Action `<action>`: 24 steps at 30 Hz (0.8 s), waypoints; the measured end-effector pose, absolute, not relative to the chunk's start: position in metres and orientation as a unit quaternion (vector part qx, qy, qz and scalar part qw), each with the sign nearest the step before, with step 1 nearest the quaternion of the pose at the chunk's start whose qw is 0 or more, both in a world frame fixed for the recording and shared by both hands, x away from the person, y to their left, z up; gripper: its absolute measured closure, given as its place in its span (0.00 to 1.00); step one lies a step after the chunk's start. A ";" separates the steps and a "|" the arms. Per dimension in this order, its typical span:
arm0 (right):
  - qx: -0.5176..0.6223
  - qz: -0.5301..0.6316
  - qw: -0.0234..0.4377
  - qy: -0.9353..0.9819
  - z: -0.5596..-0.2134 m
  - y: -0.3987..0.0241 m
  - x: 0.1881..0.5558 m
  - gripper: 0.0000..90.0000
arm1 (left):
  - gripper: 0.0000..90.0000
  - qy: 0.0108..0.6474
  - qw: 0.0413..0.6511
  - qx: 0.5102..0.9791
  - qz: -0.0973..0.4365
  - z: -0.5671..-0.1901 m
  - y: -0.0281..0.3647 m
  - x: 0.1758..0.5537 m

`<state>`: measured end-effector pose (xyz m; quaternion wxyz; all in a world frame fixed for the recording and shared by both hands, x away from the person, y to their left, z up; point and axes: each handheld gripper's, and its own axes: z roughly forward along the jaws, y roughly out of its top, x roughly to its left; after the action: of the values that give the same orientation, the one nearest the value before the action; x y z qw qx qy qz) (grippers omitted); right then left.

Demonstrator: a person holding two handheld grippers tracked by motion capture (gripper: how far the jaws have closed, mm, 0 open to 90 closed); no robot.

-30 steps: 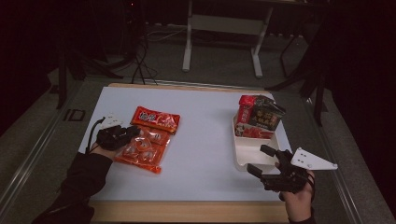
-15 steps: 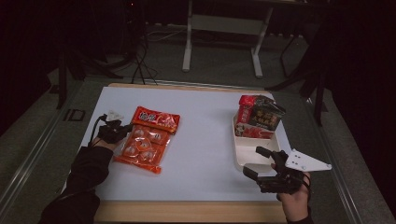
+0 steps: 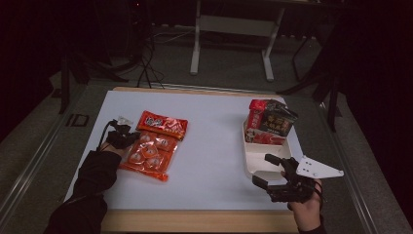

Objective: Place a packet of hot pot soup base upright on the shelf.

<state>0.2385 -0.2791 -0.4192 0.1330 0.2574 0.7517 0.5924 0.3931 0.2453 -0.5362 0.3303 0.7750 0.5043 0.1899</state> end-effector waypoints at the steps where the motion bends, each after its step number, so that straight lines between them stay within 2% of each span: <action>1: 0.258 0.593 0.133 0.752 -0.419 -0.279 0.239 0.16 | 1.00 0.505 0.330 0.775 0.189 -0.536 0.245 0.393; 8: 0.256 0.593 0.131 0.753 -0.419 -0.279 0.239 0.16 | 1.00 0.505 0.336 0.774 0.182 -0.536 0.237 0.391; 24: 0.257 0.592 0.127 0.753 -0.419 -0.279 0.239 0.16 | 1.00 0.473 0.364 0.790 0.143 -0.536 0.192 0.380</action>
<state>0.2390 -0.2790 -0.4185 0.1274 0.2568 0.7532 0.5920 0.3797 0.1924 -0.5363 0.3639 0.7896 0.4730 0.1429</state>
